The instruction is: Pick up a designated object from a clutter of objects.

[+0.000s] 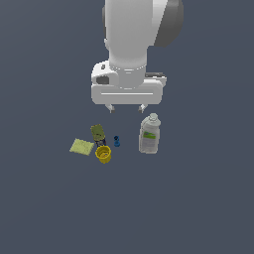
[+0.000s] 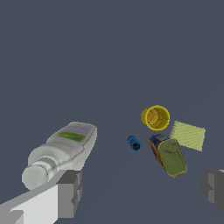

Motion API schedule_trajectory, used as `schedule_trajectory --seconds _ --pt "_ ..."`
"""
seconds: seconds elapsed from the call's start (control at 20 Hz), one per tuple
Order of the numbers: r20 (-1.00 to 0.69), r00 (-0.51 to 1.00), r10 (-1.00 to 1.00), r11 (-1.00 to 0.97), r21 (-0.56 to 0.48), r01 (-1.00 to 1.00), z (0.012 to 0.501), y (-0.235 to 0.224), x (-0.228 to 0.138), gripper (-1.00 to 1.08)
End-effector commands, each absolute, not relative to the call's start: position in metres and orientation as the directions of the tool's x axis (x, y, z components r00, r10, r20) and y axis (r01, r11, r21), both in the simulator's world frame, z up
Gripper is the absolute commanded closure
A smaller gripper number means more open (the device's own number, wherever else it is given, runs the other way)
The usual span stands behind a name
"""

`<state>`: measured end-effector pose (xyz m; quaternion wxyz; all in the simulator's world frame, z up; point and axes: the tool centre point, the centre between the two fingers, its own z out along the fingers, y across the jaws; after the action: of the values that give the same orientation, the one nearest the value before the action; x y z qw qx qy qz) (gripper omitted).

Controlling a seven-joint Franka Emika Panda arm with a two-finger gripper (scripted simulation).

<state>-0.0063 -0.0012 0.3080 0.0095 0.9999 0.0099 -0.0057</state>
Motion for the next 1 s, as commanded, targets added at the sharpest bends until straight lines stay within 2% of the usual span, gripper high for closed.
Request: schedule_trajectory --seconds 0.0,0.45,0.95 --pt "-0.012 1.000 0.020 -1.000 0.019 0.020 0.308 -0.001 -0.006 -0.92" --pt "-0.024 0.999 -0.035 -0.999 0.036 -0.034 0.303 -0.037 -0.010 -0.92" --pt "-0.027 1.000 -0.008 -0.999 0.041 -0.007 0.297 -0.044 -0.008 -0.92"
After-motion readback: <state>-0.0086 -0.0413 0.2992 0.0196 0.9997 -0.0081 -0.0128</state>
